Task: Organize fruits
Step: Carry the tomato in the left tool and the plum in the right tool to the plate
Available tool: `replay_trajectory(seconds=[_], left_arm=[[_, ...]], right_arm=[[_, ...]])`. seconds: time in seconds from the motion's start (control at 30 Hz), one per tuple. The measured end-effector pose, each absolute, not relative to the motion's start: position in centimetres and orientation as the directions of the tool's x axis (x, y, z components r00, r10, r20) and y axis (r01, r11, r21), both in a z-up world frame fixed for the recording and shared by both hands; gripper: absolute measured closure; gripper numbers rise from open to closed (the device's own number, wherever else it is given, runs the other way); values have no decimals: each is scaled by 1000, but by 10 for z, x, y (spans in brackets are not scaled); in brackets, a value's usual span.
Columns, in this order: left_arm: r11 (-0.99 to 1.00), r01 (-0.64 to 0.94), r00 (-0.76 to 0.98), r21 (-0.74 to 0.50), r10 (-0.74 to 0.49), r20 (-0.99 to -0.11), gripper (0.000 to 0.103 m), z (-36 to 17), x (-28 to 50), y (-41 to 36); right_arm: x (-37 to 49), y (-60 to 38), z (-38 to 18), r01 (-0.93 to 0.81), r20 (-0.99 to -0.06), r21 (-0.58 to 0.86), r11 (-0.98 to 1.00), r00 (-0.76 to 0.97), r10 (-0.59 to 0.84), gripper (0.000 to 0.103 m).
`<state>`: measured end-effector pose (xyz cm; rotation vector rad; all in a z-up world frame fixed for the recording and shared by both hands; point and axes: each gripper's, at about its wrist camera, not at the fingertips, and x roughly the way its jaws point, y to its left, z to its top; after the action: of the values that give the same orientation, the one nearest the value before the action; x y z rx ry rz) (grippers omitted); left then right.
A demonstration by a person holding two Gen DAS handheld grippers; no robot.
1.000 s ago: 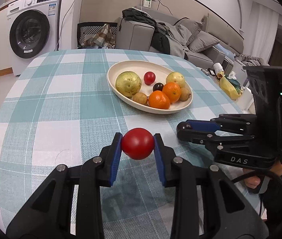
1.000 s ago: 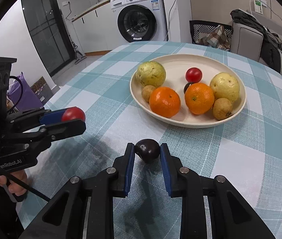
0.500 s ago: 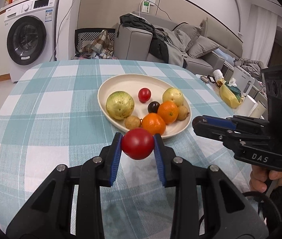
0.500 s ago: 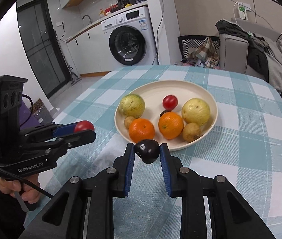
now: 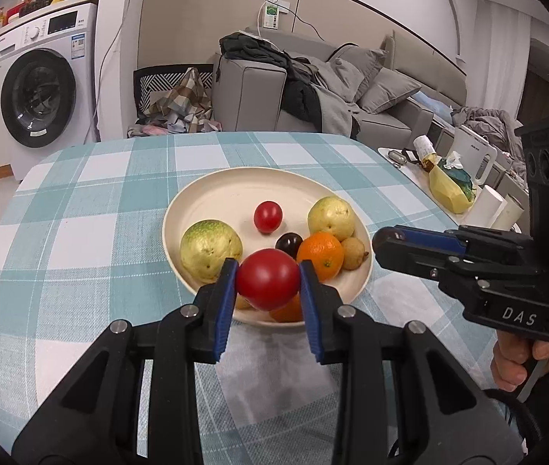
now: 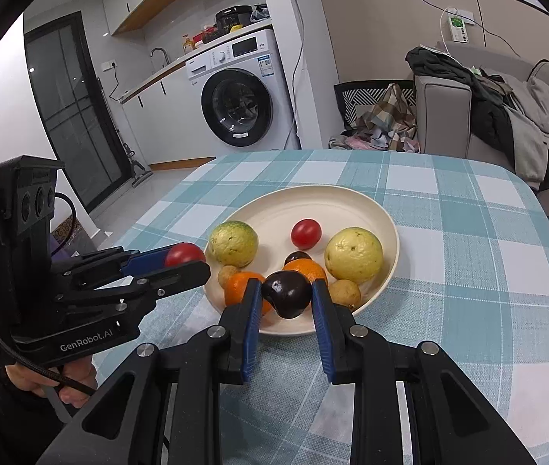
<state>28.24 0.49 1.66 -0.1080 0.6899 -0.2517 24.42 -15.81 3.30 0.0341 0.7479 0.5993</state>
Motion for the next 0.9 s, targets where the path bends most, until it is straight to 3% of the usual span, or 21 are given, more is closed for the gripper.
replay_trajectory(seconds=[0.9], left_arm=[[969,201,738,-143,-246,-629,74,-3,321,-4]], right_arm=[[255,-157,3,-486,-667,265,833,531,522,75]])
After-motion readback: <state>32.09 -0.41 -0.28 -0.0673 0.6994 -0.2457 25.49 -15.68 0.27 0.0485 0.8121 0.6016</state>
